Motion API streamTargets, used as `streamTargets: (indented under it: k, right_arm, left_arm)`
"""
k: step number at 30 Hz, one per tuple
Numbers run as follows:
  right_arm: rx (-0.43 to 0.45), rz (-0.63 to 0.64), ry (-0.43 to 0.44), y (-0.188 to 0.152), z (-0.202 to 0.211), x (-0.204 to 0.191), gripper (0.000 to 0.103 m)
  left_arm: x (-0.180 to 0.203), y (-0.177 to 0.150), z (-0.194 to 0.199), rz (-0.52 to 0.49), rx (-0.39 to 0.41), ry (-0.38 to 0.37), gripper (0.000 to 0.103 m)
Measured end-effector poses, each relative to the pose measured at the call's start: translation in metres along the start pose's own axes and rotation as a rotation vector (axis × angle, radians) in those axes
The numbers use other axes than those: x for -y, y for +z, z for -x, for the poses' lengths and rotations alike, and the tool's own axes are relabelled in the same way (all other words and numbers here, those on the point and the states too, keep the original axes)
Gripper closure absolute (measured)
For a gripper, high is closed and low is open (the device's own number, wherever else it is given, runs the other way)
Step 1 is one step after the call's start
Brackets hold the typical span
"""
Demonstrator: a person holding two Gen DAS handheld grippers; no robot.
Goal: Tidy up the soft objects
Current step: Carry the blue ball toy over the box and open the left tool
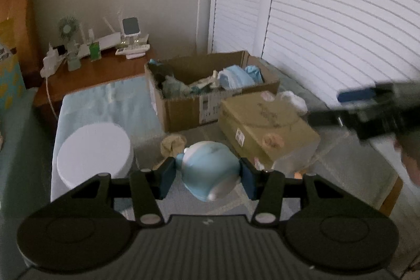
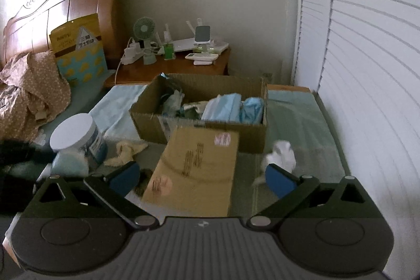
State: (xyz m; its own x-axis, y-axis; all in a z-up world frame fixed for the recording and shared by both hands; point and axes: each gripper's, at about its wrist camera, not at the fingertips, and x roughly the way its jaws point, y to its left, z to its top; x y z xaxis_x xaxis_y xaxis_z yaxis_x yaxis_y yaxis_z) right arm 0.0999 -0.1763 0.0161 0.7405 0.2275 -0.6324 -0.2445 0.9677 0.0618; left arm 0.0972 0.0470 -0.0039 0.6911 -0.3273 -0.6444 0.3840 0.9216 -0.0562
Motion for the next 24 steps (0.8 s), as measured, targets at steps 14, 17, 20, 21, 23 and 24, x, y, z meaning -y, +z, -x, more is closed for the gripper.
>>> streamTargets:
  k: [14,17,20,21,23,24]
  right_arm:
    - [0.003,0.011,-0.049,-0.026,0.022,0.002,0.000]
    - [0.002,0.003,-0.068,-0.031,0.023,0.006,0.000]
    - [-0.008,-0.008,-0.084,-0.034,0.024,0.012,0.000]
    - [-0.010,-0.010,-0.084,-0.034,0.024,0.014,0.000]
    - [-0.017,-0.012,-0.088,-0.036,0.025,0.018,0.000]
    - [-0.019,-0.013,-0.092,-0.036,0.025,0.020,0.000]
  left_arm:
    - [-0.006,0.084,-0.049,-0.023,0.023,-0.006,0.051]
    - [-0.010,0.105,-0.068,-0.005,0.030,-0.003,0.051]
    - [-0.014,0.124,-0.092,0.018,0.017,-0.001,0.051]
    - [-0.015,0.129,-0.099,0.027,0.015,0.000,0.051]
    - [-0.016,0.137,-0.113,0.031,0.004,0.012,0.051]
    - [-0.015,0.140,-0.120,0.031,-0.002,0.017,0.051]
